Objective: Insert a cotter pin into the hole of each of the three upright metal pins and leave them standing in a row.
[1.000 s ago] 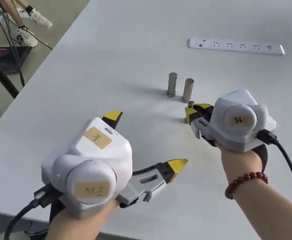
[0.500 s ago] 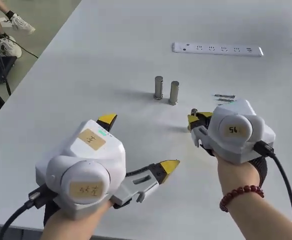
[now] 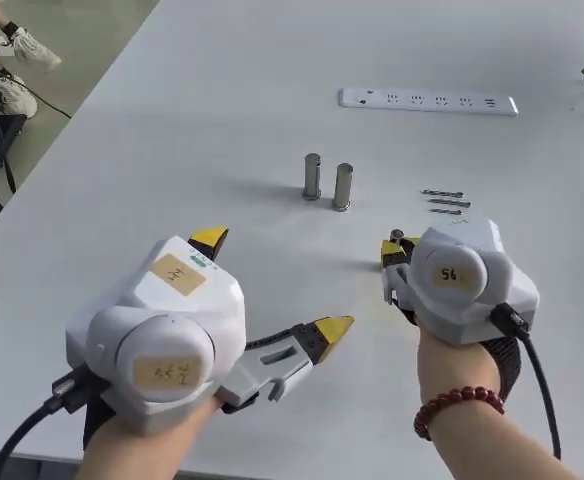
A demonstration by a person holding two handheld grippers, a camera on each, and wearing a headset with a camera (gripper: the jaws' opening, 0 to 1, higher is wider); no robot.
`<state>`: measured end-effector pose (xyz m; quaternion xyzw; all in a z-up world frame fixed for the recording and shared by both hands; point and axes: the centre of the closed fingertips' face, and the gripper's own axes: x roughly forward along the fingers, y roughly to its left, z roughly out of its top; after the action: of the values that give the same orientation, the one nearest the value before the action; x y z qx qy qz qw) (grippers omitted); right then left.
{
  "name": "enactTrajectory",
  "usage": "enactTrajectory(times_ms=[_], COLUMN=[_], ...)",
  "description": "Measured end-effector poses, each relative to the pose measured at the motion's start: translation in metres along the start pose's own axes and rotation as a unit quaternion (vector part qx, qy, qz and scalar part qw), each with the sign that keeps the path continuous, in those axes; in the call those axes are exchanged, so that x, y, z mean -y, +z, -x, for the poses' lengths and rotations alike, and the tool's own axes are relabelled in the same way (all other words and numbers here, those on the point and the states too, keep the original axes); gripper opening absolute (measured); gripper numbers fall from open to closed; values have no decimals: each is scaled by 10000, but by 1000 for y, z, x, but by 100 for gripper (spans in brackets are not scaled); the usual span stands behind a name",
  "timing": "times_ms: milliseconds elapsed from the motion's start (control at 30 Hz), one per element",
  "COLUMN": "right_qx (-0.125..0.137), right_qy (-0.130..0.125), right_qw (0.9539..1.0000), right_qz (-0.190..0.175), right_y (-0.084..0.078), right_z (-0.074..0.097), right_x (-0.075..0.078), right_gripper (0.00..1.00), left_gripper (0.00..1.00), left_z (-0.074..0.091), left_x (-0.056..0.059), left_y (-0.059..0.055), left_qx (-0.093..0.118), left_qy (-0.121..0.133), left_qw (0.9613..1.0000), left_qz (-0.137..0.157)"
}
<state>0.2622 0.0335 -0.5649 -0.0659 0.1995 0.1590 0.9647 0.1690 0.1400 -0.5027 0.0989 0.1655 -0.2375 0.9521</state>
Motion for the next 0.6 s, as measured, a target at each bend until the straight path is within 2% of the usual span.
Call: enactTrajectory(times_ms=[233, 333, 600], right_qx=[-8, -16, 71], right_qy=[-85, -78, -97], right_qw=[10000, 9998, 9998], right_qz=[43, 207, 188], right_y=[0, 0, 3], right_z=[0, -1, 3], right_x=[1, 1, 4], right_gripper=[5, 5, 7], left_gripper=[83, 83, 83], left_z=[0, 0, 0], left_x=[0, 0, 1], left_y=[0, 0, 0], left_qx=[-10, -14, -27], left_qy=[11, 9, 17], left_qw=[10000, 10000, 10000], left_qz=[-32, -76, -65])
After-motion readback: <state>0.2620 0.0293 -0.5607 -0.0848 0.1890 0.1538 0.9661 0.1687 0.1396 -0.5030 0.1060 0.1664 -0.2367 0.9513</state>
